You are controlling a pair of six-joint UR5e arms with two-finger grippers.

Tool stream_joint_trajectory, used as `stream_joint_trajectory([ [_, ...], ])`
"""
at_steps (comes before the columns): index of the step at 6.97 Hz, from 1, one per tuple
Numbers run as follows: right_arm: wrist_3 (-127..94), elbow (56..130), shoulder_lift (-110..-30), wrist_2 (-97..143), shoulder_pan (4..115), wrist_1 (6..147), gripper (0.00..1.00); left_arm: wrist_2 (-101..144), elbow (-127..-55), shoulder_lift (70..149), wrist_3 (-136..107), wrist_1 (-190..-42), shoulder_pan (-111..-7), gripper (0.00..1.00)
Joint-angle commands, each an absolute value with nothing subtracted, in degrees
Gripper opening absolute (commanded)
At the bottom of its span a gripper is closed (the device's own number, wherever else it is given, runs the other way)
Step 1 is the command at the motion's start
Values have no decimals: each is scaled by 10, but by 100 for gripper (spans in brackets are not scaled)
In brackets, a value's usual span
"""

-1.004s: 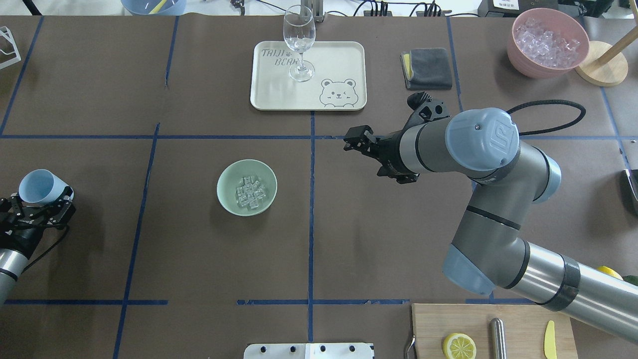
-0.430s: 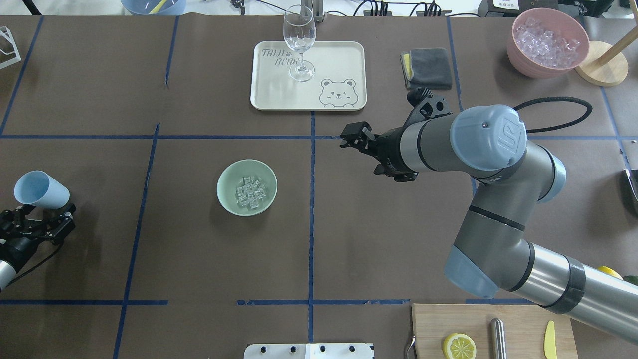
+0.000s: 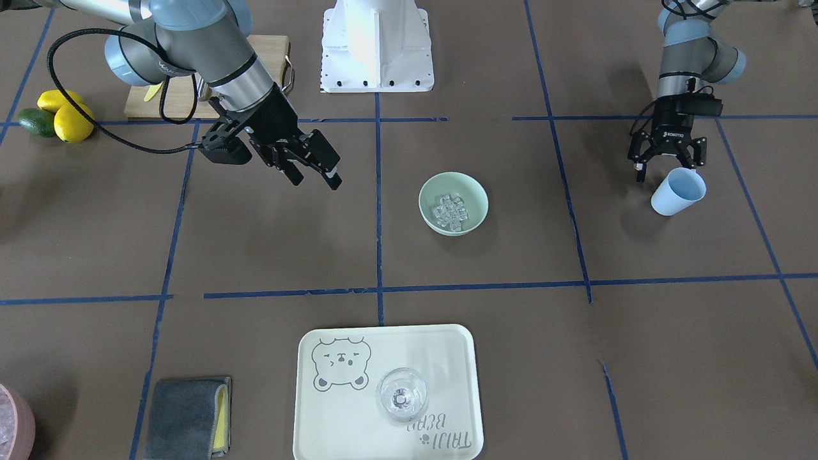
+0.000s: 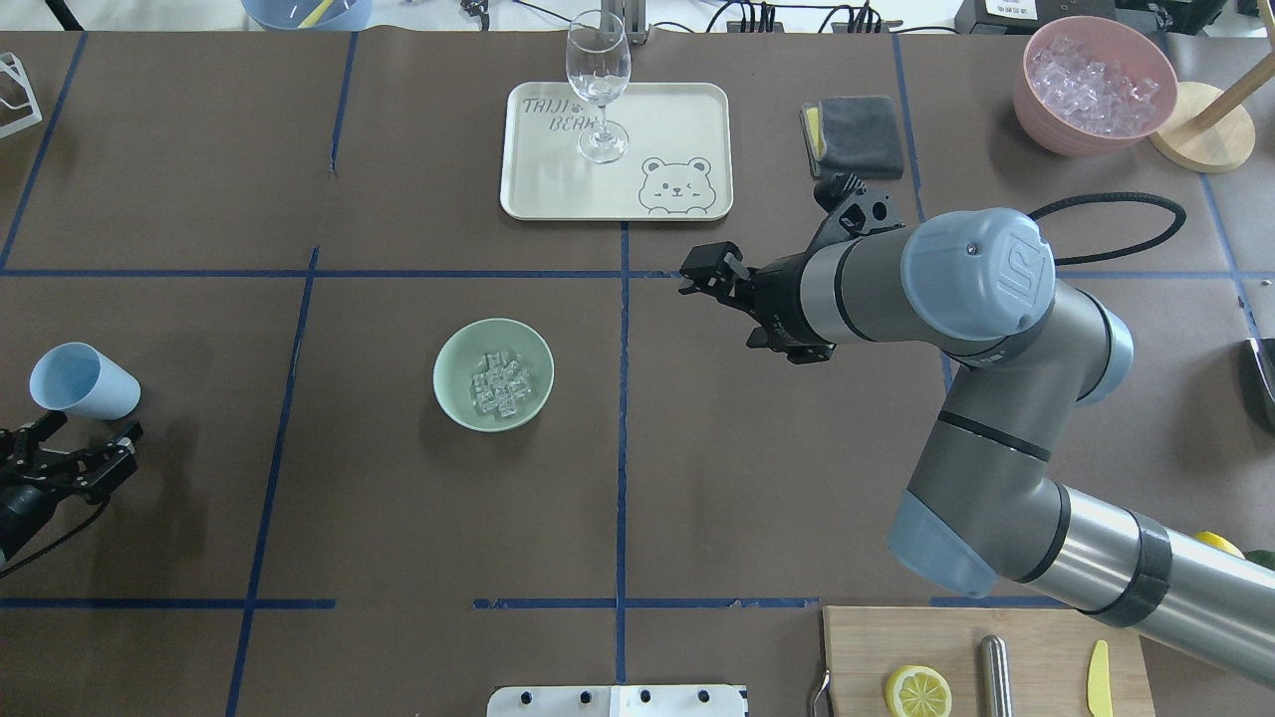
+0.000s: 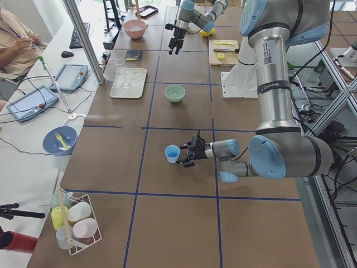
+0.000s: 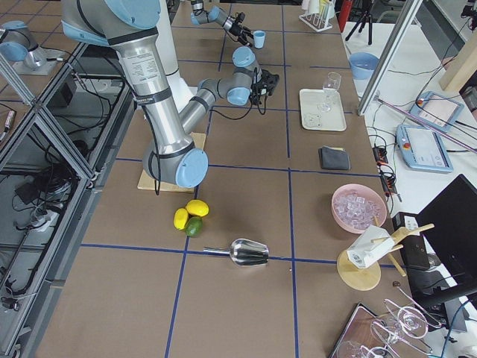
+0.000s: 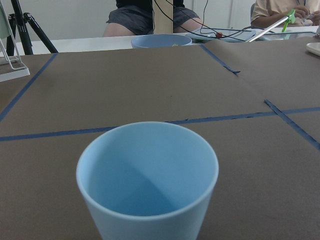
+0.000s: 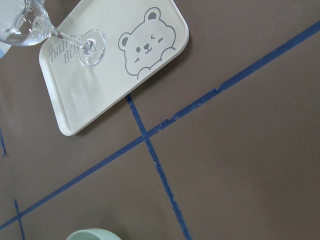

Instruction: Pour ice into bowl

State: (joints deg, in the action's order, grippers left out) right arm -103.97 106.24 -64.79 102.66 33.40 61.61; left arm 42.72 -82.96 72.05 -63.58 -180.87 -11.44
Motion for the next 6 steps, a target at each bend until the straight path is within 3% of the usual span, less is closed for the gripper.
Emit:
stream_joint_trajectory([
  [1,-1040,1062,-649,1027,333,616,100,450,-833,680,-624,-1837,-97,100],
  [3,-1039,1063,-649,1027,334,616,100,539,-838,621,-527,-1949,-93,100],
  [6,-1040,1060,-648,1027,331,618,100,623,-837,579,-485,-1977,-115,100],
])
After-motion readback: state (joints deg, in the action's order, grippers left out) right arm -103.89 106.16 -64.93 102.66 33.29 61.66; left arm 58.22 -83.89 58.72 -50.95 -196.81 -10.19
